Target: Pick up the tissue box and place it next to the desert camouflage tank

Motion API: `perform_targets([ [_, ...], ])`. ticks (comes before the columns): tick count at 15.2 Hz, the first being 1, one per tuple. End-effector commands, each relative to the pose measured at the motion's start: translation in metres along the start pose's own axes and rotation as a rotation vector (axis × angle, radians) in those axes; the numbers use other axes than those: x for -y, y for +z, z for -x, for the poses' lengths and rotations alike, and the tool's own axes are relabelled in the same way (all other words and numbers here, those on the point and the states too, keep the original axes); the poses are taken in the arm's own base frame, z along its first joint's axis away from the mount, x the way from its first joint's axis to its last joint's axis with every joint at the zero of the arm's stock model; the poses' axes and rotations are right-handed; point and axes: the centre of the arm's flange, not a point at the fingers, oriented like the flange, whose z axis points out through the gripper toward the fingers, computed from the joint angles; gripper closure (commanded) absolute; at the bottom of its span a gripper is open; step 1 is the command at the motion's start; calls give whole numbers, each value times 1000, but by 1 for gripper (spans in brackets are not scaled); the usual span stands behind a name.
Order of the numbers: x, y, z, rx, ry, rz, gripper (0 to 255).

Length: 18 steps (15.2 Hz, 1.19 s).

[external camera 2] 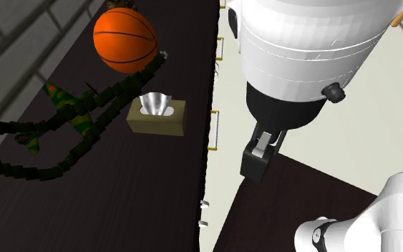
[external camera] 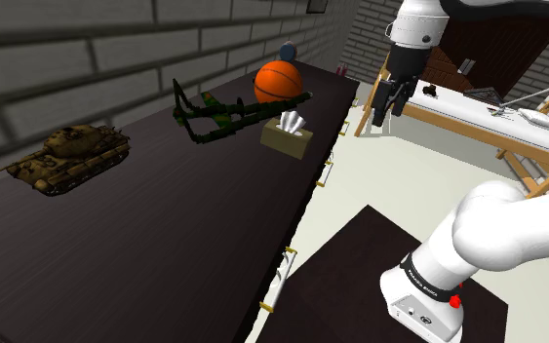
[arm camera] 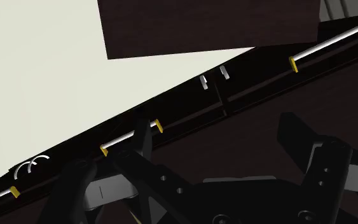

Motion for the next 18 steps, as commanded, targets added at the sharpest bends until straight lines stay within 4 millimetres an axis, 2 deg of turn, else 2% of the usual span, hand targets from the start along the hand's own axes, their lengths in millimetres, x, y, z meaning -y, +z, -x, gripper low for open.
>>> perform_targets([
  [1, 0, 0, 0, 0, 0, 0, 0],
  [10, -67, 48, -87, -109, -63, -179, 0],
  [18, -114, 92, -172, -206, -119, -339, 0],
])
